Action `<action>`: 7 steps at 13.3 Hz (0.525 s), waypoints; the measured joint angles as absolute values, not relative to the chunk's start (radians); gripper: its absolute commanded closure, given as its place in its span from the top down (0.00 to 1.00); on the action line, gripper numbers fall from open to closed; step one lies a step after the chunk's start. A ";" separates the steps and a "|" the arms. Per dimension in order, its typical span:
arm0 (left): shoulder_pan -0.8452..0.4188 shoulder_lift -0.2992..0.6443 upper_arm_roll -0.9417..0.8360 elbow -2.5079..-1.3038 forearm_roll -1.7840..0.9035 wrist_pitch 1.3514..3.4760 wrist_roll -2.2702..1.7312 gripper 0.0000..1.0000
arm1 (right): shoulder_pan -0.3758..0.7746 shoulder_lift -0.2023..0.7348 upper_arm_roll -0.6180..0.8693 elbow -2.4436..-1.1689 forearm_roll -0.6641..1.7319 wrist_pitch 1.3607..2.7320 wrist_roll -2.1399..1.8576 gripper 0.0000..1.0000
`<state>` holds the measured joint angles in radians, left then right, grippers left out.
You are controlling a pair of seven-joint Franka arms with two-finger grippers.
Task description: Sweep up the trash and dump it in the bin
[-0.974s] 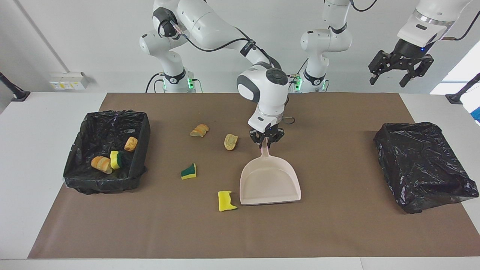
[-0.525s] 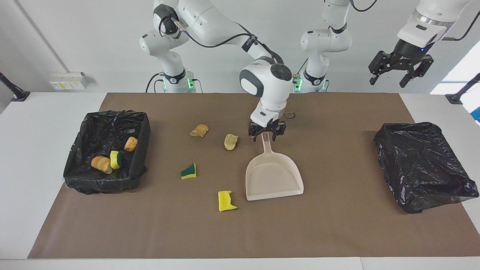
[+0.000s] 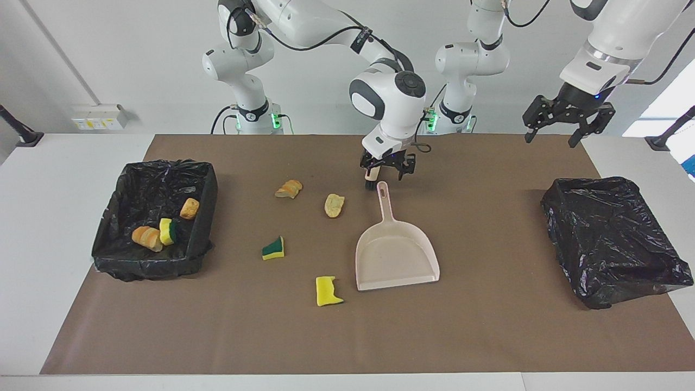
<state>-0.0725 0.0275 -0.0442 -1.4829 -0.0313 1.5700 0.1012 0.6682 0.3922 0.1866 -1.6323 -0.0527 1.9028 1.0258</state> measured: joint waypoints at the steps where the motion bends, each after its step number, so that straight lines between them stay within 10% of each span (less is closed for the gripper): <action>1: -0.101 0.054 -0.048 -1.487 -0.031 1.609 0.100 1.00 | 0.684 0.362 0.187 -1.685 -0.011 1.903 1.044 1.00; 7: -0.275 0.196 -0.054 -1.534 -0.031 1.826 -0.014 1.00 | 0.795 0.187 0.189 -1.997 0.198 2.031 1.128 1.00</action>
<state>-0.2753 0.1962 -0.0543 -1.5345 -0.0309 1.8261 -0.0142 0.7946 0.1865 0.1893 -1.9974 0.1975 2.0309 1.1284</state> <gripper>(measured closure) 0.000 0.000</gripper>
